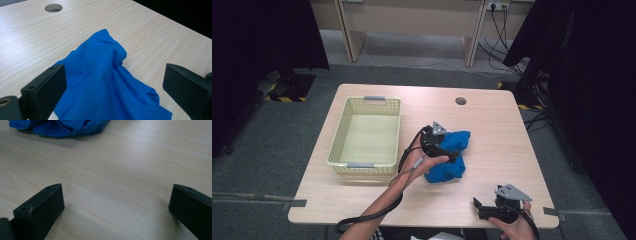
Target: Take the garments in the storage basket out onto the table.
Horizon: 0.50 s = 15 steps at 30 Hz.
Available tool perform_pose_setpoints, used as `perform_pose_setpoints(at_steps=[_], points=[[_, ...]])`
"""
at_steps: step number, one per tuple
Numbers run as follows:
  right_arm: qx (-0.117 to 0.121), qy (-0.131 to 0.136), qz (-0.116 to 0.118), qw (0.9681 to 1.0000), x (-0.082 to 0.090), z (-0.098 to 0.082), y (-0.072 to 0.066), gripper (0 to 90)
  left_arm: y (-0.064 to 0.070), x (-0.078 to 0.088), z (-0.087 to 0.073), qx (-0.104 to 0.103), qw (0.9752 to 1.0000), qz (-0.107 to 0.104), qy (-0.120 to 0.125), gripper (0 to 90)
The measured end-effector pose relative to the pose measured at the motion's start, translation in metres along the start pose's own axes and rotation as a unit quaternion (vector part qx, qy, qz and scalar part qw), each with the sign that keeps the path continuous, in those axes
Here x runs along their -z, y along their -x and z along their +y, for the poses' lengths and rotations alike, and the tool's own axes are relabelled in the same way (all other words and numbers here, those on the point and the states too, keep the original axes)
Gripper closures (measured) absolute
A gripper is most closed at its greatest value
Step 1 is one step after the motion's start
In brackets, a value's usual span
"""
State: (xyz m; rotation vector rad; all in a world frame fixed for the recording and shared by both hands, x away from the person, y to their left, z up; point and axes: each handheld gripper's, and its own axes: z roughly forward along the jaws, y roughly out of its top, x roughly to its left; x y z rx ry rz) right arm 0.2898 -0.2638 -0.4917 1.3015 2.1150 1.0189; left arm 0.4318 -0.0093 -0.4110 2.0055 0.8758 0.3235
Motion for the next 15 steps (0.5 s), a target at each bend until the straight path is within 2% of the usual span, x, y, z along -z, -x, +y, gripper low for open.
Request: perform_pose_setpoints(at_steps=[15], points=[[-0.001, 0.000, 0.000, 1.0000, 0.000, 0.000, 0.000, 0.2, 0.005, 0.016, -0.018, -0.007, 0.9998, -0.013, 0.014, 5.0]])
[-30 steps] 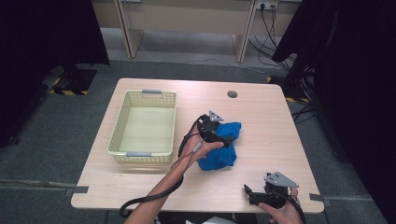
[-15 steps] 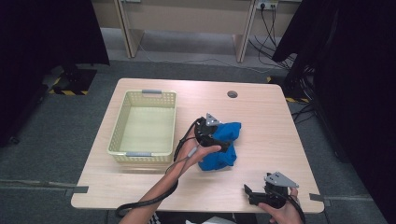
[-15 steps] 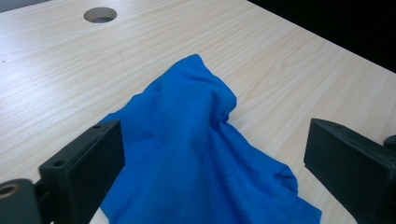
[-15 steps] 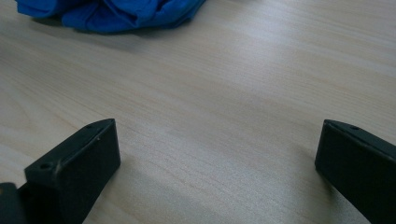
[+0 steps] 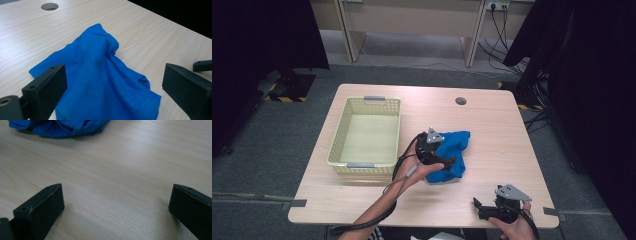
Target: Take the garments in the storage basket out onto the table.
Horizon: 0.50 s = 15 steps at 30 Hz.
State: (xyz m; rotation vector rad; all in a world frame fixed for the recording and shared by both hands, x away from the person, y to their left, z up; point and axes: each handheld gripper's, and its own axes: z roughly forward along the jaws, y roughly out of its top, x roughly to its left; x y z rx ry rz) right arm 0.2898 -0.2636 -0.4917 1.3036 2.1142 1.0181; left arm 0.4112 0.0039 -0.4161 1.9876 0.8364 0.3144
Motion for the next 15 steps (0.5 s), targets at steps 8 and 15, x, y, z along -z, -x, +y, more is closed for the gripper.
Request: perform_pose_setpoints(at_steps=[8, 15], points=[[0.001, 0.000, 0.000, 1.0000, 0.000, 0.000, 0.000, 0.3, 0.006, 0.009, -0.009, -0.006, 0.9999, -0.007, 0.006, 5.1], [0.001, 0.000, 0.000, 1.0000, 0.000, 0.000, 0.000, 0.2, 0.010, 0.021, -0.017, -0.012, 0.9998, -0.011, 0.012, 5.2]])
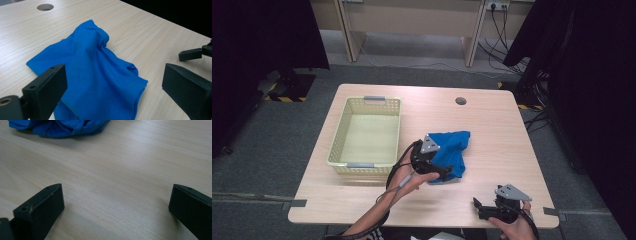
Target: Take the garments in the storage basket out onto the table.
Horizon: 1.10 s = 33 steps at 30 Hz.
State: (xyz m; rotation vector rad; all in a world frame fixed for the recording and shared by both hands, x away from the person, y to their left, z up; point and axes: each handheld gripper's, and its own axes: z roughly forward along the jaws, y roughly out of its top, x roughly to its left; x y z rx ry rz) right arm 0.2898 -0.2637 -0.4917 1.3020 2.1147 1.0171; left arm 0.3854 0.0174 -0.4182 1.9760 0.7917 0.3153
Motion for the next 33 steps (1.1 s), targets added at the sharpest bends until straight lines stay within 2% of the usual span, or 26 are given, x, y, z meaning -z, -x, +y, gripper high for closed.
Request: perform_pose_setpoints(at_steps=[14, 20, 33], points=[[0.000, 0.000, 0.000, 1.0000, 0.000, 0.000, 0.000, 0.2, 0.003, 0.018, -0.019, -0.001, 1.0000, -0.005, 0.008, 5.4], [-0.001, 0.000, 0.000, 1.0000, 0.000, 0.000, 0.000, 0.2, 0.001, 0.025, -0.029, 0.007, 0.9999, -0.004, 0.008, 5.4], [0.000, 0.000, 0.000, 1.0000, 0.000, 0.000, 0.000, 0.2, 0.008, 0.032, -0.046, 0.007, 0.9998, -0.016, 0.005, 5.4]])
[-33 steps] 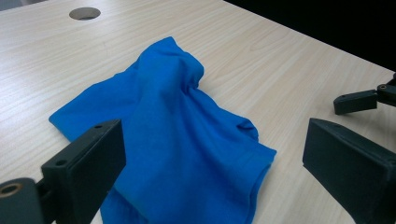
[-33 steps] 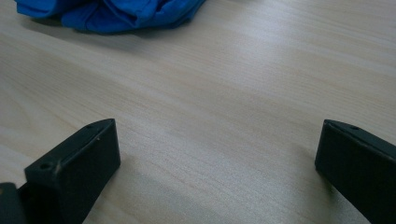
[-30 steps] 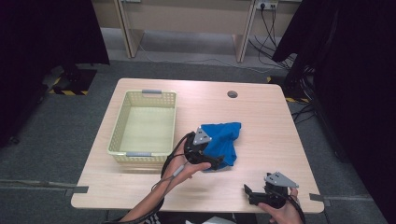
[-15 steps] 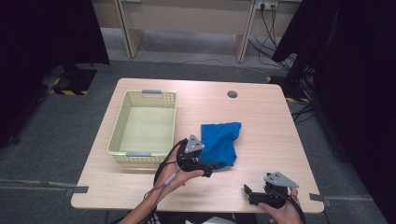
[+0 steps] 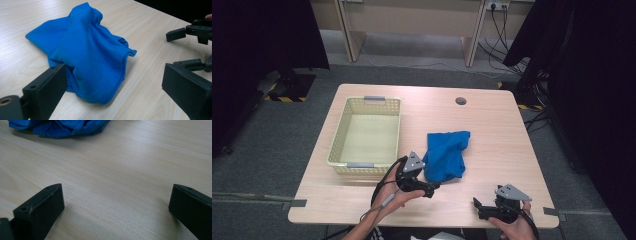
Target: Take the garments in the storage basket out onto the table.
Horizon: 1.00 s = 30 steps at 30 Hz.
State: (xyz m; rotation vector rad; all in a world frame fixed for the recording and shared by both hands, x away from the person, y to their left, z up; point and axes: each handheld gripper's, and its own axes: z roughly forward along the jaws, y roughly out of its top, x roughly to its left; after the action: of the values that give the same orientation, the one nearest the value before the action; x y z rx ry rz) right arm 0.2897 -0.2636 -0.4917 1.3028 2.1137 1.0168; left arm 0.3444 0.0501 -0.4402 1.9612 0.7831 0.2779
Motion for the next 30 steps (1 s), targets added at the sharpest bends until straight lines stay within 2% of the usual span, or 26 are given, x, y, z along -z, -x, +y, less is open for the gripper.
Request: perform_pose_setpoints(at_steps=[5, 9, 15, 30], points=[[0.000, 0.000, 0.000, 1.0000, 0.000, 0.000, 0.000, 0.2, 0.004, -0.001, -0.009, -0.005, 0.9999, -0.003, -0.013, 5.4], [0.001, 0.000, 0.001, 1.0000, 0.000, 0.000, 0.000, 0.2, 0.004, -0.002, -0.014, -0.009, 0.9998, 0.004, -0.019, 5.4], [0.001, 0.001, 0.001, 1.0000, 0.000, 0.000, 0.000, 0.3, 0.002, 0.000, -0.022, -0.006, 0.9997, 0.007, -0.025, 5.4], [0.001, 0.001, 0.001, 1.0000, 0.000, 0.000, 0.000, 0.2, -0.007, 0.017, -0.039, 0.002, 0.9993, 0.020, -0.033, 5.4]])
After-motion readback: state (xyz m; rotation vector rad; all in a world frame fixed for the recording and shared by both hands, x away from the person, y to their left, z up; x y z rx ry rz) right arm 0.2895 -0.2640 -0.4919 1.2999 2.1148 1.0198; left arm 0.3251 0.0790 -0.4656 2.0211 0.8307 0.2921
